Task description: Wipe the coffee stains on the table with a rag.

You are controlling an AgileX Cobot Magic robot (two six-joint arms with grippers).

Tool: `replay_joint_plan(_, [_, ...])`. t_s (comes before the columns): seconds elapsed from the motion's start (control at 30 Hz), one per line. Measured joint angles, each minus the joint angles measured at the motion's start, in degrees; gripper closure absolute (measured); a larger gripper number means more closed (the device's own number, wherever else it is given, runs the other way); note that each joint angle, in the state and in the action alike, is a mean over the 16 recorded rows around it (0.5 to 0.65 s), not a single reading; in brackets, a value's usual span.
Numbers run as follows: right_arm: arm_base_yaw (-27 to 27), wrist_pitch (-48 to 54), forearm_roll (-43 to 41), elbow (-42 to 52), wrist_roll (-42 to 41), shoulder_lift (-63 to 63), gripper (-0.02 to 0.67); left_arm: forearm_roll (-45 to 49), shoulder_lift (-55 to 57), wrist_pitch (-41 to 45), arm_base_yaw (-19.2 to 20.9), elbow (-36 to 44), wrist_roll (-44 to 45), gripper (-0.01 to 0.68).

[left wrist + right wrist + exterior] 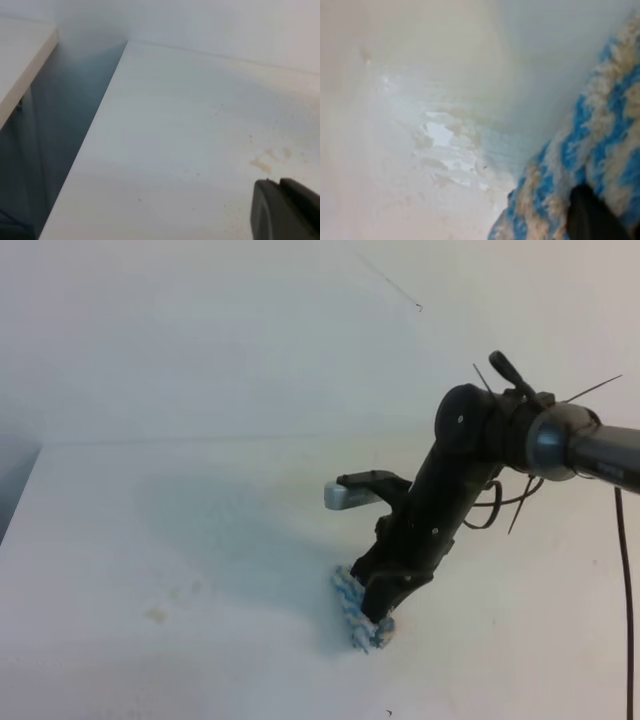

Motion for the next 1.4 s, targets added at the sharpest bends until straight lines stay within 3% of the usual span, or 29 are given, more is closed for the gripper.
replay_joint_plan(0.3, [-1.1,0.4,3.4,-2.0,-3.2,-4.0,0.653,0.0,0.0,0.0,0.0,0.0,0.0,0.672])
replay_joint_plan(0.7, [2.0,-3.5,5.7,-3.7,-6.9,-4.5,0.653,0.0,0.1,0.0,0.0,0.0,0.0,0.672])
replay_joint_plan(1.07, [2.8,-7.4,-6.6,-3.7,0.2,0.9,0.653,0.0,0.0,0.0,0.0,0.0,0.0,0.672])
replay_joint_plan(1.4, [-2.4,-7.6,-17.8,-3.7,8.1,2.8,0.653,0.0,0.0,0.0,0.0,0.0,0.0,0.672])
